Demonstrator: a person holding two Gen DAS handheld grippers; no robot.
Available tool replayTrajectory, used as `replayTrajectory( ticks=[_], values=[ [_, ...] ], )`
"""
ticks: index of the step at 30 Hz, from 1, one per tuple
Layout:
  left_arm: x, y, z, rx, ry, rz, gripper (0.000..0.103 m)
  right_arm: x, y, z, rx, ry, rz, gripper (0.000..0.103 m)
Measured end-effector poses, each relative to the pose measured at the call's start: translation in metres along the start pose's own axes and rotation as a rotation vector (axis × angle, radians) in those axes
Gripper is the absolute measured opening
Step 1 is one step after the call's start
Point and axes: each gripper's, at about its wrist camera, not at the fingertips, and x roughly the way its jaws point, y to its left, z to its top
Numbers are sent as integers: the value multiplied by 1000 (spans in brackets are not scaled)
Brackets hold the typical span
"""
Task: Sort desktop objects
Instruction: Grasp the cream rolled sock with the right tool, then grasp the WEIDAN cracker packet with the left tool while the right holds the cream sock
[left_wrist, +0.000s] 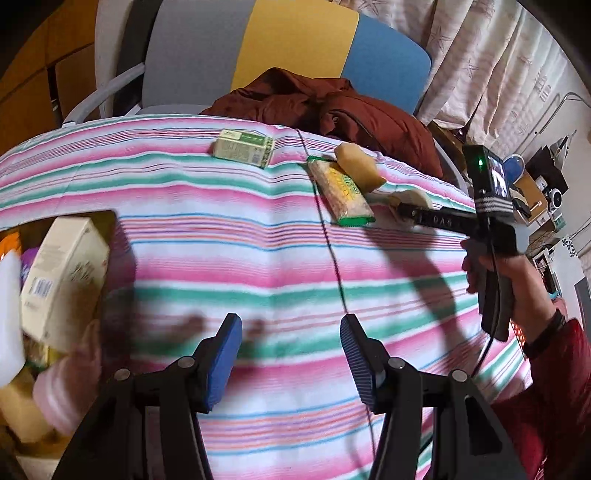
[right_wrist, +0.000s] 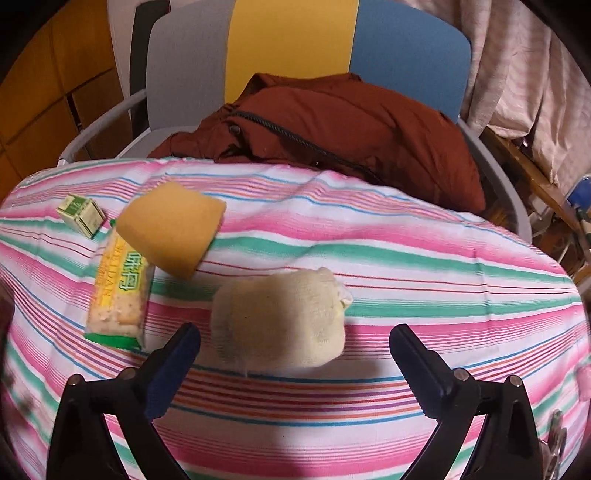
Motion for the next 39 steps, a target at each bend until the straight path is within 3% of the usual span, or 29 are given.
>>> replayTrajectory(
  ticks=[3,6,7,17,21,25,29,32,34,39],
  values=[
    [13,-10,13,9,-4,-8,56,6,0,1,-14,9,12,98],
    [27,-23,29,24,-14,-21,56,12,-1,3,-20,44,28,72],
    [33,-28,35,26,-15,-20,56,14,-2,3,-11,66,46,69],
    [87,-62,84,37,14,-9,65,13,-24,1,143,177,75,66],
    [112,-73,100,67,18,54,65,14,-40,-1,227,193,98,66],
    [133,-77,112,38,32,90,65,15,-45,-1,242,195,111,66],
    [150,-82,115,76,35,139,65,15,-47,-1,254,195,123,66],
    [150,-77,110,92,-16,129,64,14,-49,-2,267,194,133,66],
    [146,-68,104,73,-58,101,52,14,-49,-2,270,193,134,66],
    [135,-61,81,170,-133,76,51,12,-48,-4,273,192,128,66]
  ],
)
